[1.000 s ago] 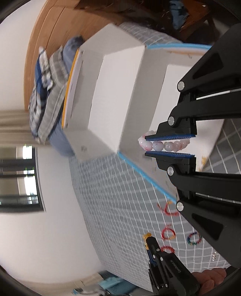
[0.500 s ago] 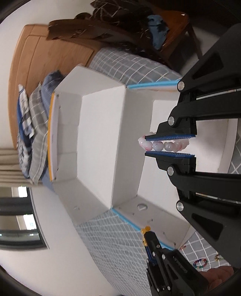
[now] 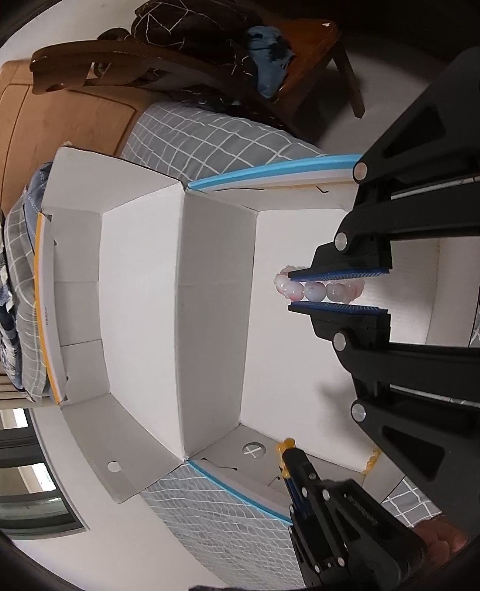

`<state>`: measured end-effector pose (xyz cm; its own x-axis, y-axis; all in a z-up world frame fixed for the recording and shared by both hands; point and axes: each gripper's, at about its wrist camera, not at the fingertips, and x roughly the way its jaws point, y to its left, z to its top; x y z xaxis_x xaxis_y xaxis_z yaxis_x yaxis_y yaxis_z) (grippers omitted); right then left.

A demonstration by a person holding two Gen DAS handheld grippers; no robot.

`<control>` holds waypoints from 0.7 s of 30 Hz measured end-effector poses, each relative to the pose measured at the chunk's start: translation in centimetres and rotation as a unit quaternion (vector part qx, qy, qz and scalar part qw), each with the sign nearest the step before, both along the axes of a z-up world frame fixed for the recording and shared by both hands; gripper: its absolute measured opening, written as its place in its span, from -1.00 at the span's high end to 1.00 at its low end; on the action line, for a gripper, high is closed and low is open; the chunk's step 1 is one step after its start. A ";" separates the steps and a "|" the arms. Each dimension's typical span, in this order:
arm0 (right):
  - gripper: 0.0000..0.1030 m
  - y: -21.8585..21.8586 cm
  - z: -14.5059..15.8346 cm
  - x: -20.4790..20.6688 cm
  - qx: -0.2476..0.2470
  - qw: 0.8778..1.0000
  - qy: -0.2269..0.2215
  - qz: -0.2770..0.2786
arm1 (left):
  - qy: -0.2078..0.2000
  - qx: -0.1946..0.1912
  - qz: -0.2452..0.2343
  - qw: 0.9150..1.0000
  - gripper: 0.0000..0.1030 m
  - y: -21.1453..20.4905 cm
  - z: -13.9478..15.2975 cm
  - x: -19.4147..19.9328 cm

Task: Organize jewelry
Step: 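Open both tools to drop the yellow strand and pink-white bracelet in the box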

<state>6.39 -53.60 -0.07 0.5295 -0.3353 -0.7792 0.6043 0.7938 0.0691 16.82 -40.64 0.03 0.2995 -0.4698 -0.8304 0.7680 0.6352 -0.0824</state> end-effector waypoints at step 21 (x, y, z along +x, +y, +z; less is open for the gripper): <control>-0.40 0.1 1.9 -1.1 0.001 0.999 -0.041 -0.020 | -0.006 -0.017 0.027 0.999 -0.40 1.3 1.4 0.9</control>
